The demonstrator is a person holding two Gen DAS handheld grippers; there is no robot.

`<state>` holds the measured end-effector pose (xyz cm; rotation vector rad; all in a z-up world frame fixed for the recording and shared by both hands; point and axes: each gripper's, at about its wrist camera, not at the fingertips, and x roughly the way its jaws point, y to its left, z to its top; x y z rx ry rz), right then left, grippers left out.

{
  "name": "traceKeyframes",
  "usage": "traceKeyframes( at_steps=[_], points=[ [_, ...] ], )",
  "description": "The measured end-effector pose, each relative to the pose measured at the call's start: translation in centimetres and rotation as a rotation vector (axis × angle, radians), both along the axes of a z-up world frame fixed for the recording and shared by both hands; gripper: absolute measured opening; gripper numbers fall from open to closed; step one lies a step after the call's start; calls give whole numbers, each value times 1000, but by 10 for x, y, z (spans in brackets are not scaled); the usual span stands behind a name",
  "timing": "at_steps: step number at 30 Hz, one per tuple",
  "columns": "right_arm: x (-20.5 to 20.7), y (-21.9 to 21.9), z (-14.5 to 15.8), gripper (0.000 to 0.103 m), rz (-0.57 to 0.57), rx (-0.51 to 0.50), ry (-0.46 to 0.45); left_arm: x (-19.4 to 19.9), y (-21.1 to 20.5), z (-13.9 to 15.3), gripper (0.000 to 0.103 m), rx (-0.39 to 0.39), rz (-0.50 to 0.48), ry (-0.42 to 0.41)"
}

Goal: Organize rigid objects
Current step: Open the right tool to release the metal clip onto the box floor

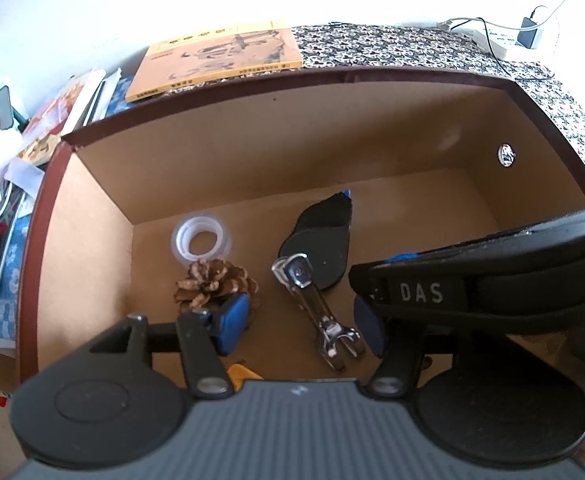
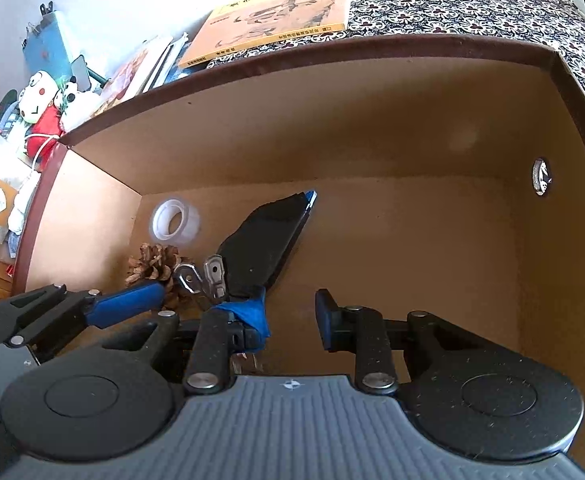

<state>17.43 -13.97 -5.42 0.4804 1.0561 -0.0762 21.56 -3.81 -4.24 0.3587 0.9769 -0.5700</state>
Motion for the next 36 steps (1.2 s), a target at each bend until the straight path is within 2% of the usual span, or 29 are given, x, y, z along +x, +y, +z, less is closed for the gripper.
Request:
traceKeyframes(
  at_steps=[19, 25, 36],
  points=[
    [0, 2, 0, 10, -12, -45, 23, 0, 0, -1, 66, 13, -4, -5],
    [-6, 3, 5, 10, -51, -103, 23, 1, 2, -1, 66, 14, 9, 5],
    [-28, 4, 21, 11, -71, -98, -68, -5, 6, 1, 66, 34, 16, -11]
  ],
)
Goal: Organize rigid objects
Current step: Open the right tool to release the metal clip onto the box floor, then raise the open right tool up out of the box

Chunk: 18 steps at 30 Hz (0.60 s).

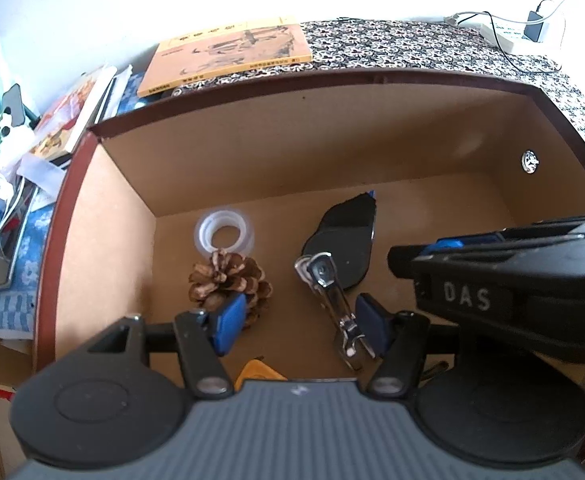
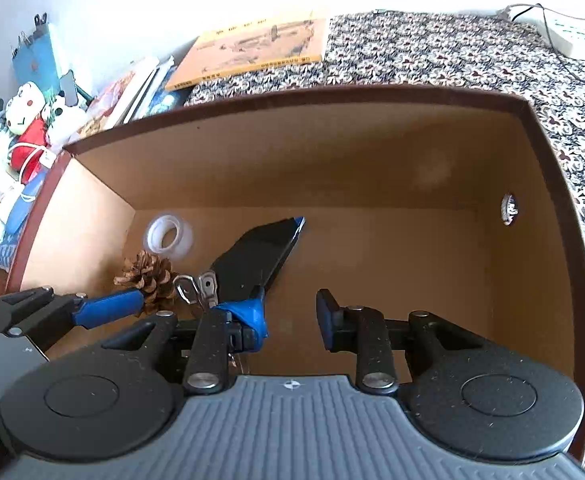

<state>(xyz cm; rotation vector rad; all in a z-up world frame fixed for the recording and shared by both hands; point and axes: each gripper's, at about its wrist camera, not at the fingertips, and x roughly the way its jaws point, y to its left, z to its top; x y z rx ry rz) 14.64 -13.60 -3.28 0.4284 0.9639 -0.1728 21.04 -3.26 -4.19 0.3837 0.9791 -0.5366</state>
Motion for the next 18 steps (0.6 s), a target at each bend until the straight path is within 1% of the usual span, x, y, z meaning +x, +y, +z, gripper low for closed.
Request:
traceKeyframes(
  at_steps=[3, 7, 11, 18],
  points=[
    [-7, -6, 5, 11, -19, 35, -33, -1, 4, 1, 66, -1, 5, -1],
    [-16, -15, 6, 11, -67, 29, -48, -4, 6, 2, 66, 4, 12, -2],
    [-19, -20, 4, 11, -103, 73, -73, -7, 6, 2, 67, 11, 11, -15],
    [-14, -14, 2, 11, -60, 43, -83, -6, 4, 1, 68, 23, 21, -22]
  ],
)
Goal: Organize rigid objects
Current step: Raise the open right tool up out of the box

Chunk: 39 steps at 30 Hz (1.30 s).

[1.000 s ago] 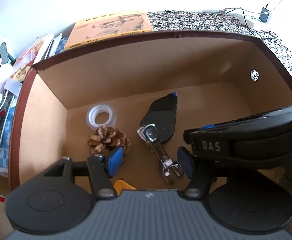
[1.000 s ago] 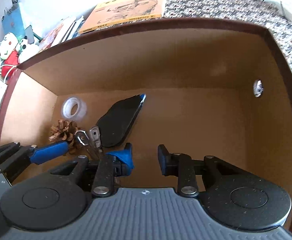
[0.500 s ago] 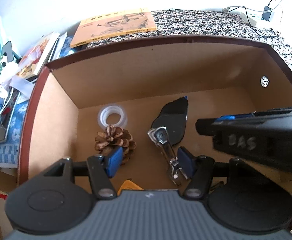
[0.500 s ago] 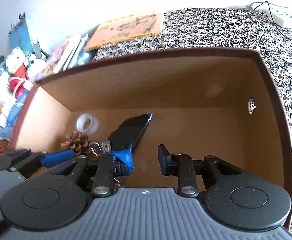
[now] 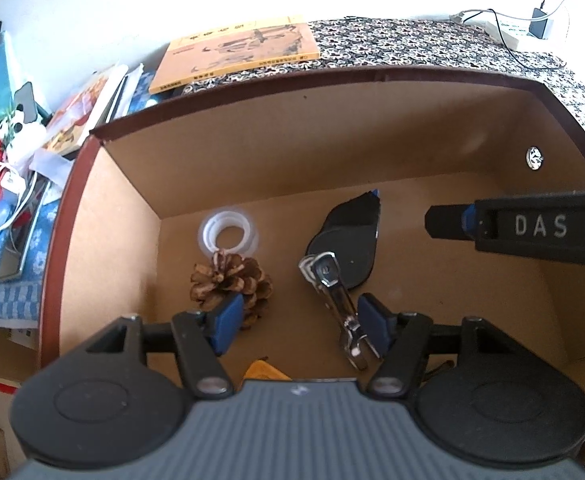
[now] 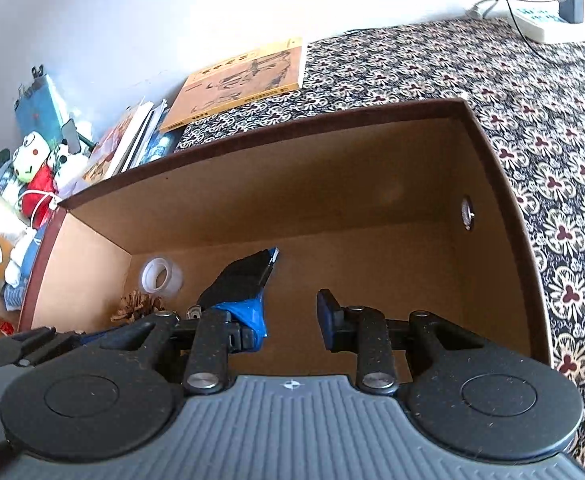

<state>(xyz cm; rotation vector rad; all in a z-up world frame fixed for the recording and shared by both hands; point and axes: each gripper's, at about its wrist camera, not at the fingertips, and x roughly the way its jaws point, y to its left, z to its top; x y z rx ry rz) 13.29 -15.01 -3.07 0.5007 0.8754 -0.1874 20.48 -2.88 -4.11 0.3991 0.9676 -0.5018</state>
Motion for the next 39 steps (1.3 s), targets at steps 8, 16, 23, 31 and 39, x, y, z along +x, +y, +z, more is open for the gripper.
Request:
traceKeyframes(
  at_steps=[8, 16, 23, 31, 39],
  points=[
    [1, -3, -1, 12, 4, 12, -14, -1, -1, 0, 69, 5, -6, -9],
    [1, 4, 0, 13, 21, -41, -18, -2, 0, 0, 69, 5, -7, -10],
    [2, 4, 0, 13, 32, -59, -18, -2, -1, 0, 70, 12, -11, -15],
    [2, 7, 0, 14, 31, -73, -15, -1, -2, 0, 70, 11, -20, -2],
    [2, 8, 1, 14, 27, -81, -23, 0, -3, -1, 71, 16, -28, 0]
  ],
)
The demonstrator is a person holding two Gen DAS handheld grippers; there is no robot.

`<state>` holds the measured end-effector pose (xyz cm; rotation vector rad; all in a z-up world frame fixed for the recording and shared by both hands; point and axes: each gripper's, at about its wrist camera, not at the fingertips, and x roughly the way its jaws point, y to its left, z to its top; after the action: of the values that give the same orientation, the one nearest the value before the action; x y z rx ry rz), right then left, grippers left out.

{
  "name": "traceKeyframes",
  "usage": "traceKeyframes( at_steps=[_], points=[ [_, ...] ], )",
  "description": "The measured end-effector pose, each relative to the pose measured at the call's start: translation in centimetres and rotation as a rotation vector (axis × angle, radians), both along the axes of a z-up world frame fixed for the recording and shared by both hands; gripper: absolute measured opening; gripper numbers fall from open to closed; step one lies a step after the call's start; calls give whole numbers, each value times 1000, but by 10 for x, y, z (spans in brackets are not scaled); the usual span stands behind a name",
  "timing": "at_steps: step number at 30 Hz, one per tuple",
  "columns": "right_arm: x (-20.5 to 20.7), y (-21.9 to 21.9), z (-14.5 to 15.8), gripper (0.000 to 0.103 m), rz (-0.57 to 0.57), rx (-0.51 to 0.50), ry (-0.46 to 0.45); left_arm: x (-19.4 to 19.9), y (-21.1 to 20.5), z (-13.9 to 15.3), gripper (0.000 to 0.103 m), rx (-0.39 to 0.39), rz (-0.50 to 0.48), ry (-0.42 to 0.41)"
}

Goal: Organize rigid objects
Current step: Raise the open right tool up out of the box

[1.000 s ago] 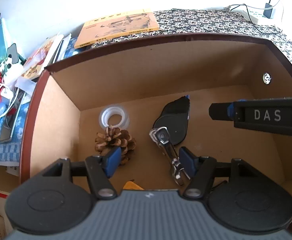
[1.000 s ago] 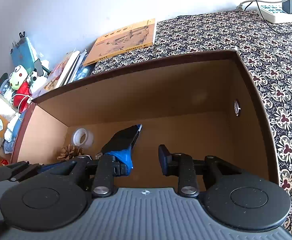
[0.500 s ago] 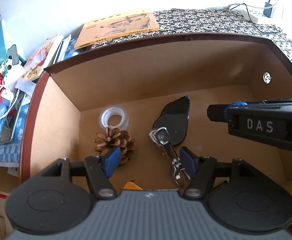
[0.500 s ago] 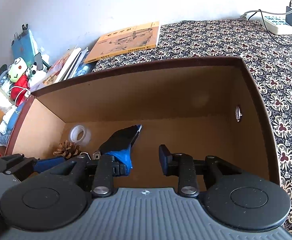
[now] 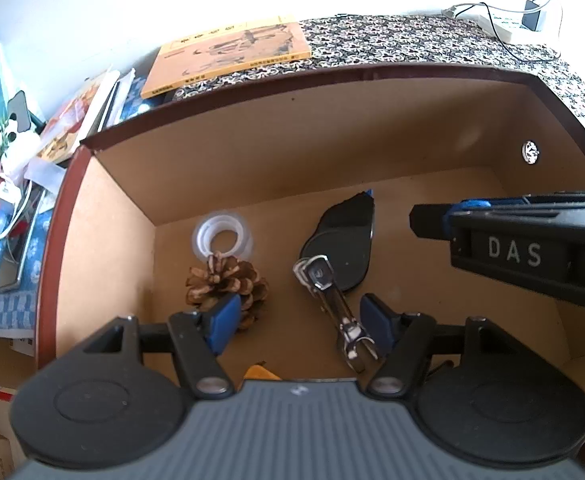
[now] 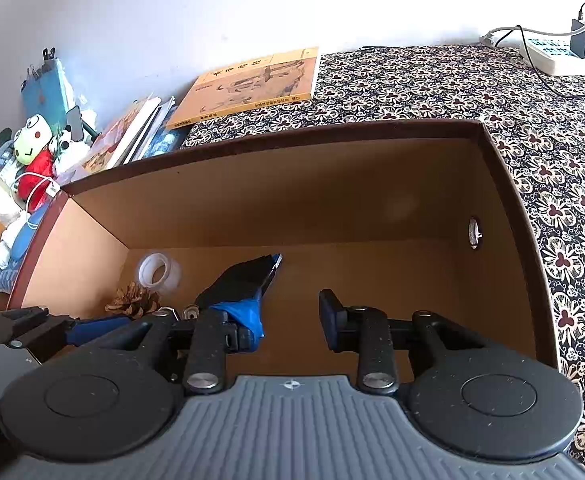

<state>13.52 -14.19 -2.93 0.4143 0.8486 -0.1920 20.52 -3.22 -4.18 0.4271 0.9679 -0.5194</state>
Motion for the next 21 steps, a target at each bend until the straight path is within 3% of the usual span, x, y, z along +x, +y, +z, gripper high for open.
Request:
traceKeyframes(
  at_steps=[21],
  points=[
    [1, 0, -2, 16, 20, 8, 12, -2, 0, -1, 72, 10, 19, -16]
  ],
)
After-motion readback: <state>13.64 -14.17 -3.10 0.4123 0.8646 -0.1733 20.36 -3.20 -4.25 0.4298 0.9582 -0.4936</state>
